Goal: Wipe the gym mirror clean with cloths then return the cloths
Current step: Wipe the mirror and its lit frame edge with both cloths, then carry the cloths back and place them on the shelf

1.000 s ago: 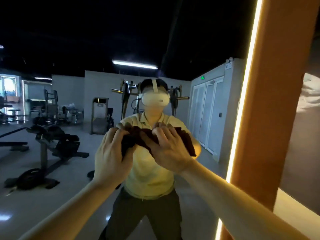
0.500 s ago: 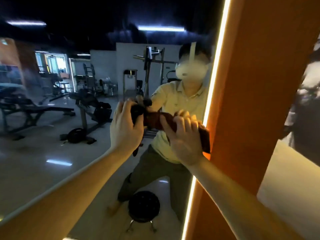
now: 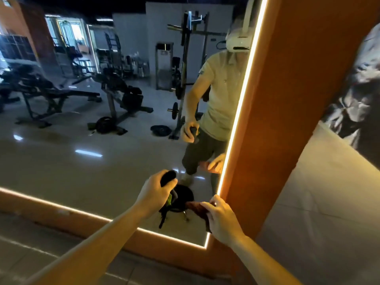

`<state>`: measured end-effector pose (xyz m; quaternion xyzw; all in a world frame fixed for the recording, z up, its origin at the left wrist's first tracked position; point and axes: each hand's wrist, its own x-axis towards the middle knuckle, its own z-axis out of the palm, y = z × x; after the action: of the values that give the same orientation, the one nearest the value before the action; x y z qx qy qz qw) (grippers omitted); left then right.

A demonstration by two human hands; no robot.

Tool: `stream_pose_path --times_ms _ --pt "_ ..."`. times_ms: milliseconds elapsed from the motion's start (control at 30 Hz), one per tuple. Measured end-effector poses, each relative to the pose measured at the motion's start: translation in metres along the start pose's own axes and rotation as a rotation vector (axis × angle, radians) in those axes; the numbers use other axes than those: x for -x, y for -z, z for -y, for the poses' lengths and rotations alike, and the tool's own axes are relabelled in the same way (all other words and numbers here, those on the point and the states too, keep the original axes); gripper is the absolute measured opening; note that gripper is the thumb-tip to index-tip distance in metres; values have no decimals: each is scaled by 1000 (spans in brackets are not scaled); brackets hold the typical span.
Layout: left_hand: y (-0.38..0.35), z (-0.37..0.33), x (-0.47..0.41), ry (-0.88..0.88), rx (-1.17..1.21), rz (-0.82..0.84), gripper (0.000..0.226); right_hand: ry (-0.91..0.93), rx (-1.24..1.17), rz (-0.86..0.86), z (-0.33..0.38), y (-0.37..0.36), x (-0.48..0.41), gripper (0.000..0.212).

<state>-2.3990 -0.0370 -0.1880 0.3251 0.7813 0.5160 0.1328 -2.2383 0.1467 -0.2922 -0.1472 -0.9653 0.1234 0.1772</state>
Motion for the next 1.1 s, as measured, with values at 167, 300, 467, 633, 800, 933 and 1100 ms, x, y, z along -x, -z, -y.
stream_pose_path --times_ms 167,300,467,633,800,933,1100 --pt "28 -10 49 43 244 132 16 -435 -564 -84 73 61 39 29" --pt "52 -29 97 108 475 273 14 -601 -597 -176 143 98 89 26" --pt "87 -76 167 201 739 540 22 -724 -722 -205 228 175 167 44" --pt "96 -132 224 160 823 818 34 -802 -728 -286 281 250 228 49" --pt "58 -189 283 42 728 1035 30 -723 -597 -186 309 293 297 25" --pt "2 -235 340 -120 577 1173 29 -772 -533 -288 306 325 363 15" --pt "-69 -301 407 -511 303 1026 18 -823 -291 -358 281 395 482 21"
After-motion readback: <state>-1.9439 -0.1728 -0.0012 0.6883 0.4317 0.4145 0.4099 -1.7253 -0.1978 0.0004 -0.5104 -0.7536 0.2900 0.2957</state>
